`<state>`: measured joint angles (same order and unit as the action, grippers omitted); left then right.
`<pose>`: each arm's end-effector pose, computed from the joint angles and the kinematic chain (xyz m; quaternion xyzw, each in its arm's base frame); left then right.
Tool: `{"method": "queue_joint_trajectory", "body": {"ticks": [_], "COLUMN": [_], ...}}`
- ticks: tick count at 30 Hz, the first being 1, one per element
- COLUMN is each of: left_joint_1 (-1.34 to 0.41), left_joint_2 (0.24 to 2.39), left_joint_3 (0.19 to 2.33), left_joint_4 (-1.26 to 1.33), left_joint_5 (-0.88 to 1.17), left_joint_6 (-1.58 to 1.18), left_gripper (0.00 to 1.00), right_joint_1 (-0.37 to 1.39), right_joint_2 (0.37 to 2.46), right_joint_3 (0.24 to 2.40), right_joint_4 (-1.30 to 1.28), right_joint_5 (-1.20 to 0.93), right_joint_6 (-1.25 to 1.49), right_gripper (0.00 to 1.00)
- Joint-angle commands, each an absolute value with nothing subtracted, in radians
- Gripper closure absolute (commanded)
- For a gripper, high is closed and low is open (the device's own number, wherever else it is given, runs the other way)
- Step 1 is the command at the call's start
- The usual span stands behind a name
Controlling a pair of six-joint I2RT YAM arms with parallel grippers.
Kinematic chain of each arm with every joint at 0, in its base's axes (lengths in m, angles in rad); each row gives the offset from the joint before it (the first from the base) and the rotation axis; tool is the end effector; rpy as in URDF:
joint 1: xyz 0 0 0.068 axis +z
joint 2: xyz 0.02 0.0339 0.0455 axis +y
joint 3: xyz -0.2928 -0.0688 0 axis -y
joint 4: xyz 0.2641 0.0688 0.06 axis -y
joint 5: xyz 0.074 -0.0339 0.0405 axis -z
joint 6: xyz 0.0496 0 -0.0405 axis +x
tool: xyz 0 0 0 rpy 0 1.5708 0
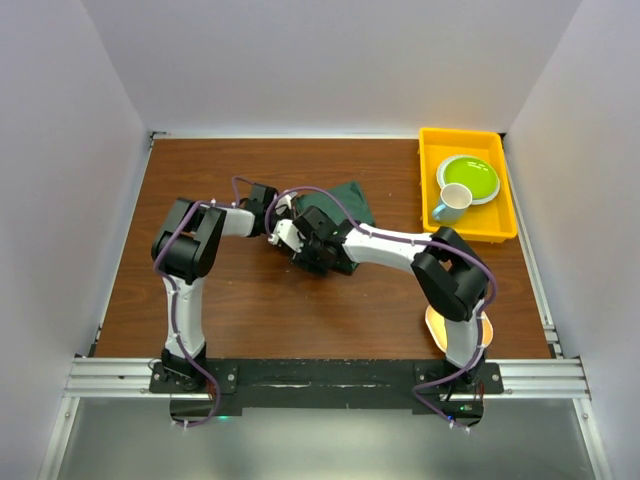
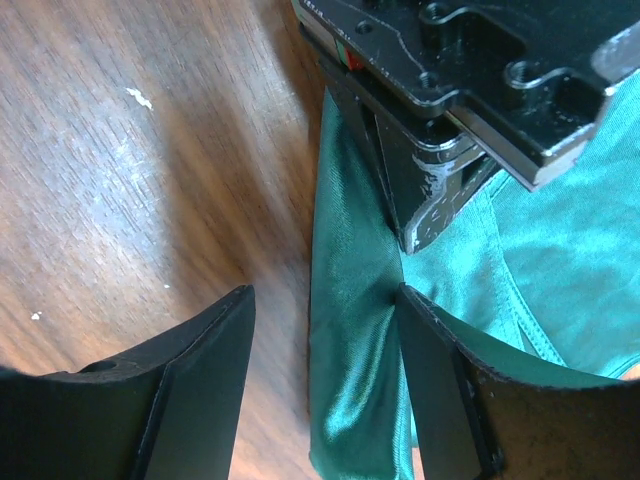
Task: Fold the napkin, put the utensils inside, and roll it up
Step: Roll the napkin with the utensil
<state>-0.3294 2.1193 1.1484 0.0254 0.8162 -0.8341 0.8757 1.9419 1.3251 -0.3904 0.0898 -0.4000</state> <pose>0.3994 -0.1747 0.0917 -0.0999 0.8762 -0.4706 0.0284 0.2867 0.3368 0.1782 -0.5614 0.7783 0.0236 0.2801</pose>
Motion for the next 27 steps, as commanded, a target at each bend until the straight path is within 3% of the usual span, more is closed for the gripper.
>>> {"method": "queue_joint_trajectory", "body": {"ticks": [1,10,18,21,22,27], "left_joint_1": [-0.327,-0.318,-0.316,-0.316,-0.314,-0.313], "left_joint_2": [2.198,2.204,2.215,2.221,2.223,2.226], "left_joint_3": [1.109,1.124,1.138,1.144,1.147,1.147], "left_joint_4": [-0.135,-0.158,-0.167,-0.172,-0.172,-0.173], "left_joint_5": [0.686,0.696,0.709,0.71,0.71,0.713], "left_joint_6": [-0.75,-0.738,-0.735,-0.735,-0.736,-0.736], "left_gripper": [1.0,1.0,1.0,1.0,1.0,1.0], "right_joint_1": [0.876,0.842,0.808,0.808,0.81,0.836], "right_joint_2": [1.953,2.014,2.037,2.019,2.013,1.974], "right_joint_3": [1.321,1.344,1.325,1.312,1.318,1.4], "right_joint_4": [-0.33,-0.322,-0.336,-0.321,-0.322,-0.4], "right_joint_5": [0.109,0.107,0.064,0.081,0.093,0.136], "right_joint_6": [-0.436,-0.442,-0.407,-0.402,-0.403,-0.408], "right_gripper": [0.38,0.38,0.52,0.46,0.38,0.3]}}
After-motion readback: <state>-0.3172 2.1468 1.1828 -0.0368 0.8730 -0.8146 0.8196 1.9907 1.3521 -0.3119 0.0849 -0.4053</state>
